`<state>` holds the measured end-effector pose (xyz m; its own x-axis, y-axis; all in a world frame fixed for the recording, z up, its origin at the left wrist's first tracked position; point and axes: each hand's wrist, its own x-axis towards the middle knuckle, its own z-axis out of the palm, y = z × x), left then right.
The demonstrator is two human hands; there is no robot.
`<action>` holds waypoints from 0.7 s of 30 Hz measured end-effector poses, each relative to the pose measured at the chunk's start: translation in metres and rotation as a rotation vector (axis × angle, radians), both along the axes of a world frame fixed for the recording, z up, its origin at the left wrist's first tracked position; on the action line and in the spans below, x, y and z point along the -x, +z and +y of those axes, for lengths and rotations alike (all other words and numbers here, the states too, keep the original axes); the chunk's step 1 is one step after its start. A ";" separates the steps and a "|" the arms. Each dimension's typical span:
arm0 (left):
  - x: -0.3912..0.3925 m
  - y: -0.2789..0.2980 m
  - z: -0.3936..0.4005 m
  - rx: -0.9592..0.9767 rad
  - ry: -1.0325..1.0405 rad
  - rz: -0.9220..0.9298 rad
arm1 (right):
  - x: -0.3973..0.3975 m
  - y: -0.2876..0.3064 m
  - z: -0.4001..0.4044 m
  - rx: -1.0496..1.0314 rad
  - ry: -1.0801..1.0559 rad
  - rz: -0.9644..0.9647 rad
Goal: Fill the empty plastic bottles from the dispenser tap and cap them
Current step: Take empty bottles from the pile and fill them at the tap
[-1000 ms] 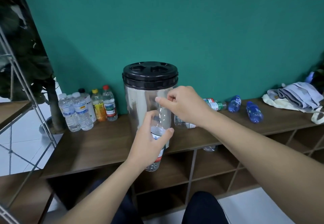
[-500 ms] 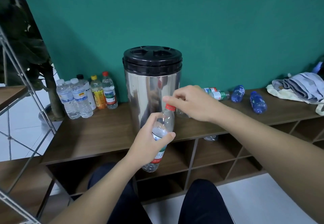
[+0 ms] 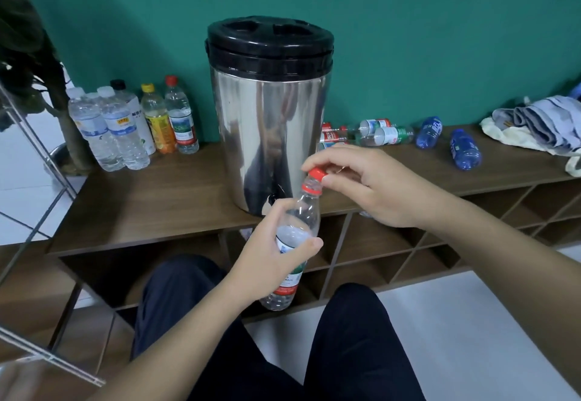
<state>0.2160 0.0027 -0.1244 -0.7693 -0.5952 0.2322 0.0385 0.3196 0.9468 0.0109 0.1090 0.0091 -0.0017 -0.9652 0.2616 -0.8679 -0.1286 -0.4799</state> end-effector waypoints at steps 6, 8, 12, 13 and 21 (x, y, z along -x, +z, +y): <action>0.009 -0.049 -0.008 -0.071 -0.089 -0.088 | 0.028 -0.082 -0.030 -0.008 -0.320 -0.155; 0.012 -0.066 -0.016 -0.075 -0.118 -0.146 | 0.037 -0.108 -0.044 -0.026 -0.387 -0.100; 0.015 -0.094 -0.033 -0.079 -0.165 -0.221 | 0.049 -0.148 -0.075 -0.098 -0.465 0.054; 0.014 -0.098 -0.036 -0.079 -0.167 -0.233 | 0.052 -0.156 -0.081 -0.111 -0.490 0.068; 0.013 -0.119 -0.055 -0.062 -0.059 -0.334 | 0.056 -0.187 -0.105 -0.141 -0.604 0.101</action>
<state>0.2030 -0.0522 -0.2437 -0.8301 -0.5527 -0.0734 -0.2600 0.2671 0.9279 -0.0452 0.0041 -0.1778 -0.5397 -0.8267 0.1590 -0.8093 0.4575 -0.3684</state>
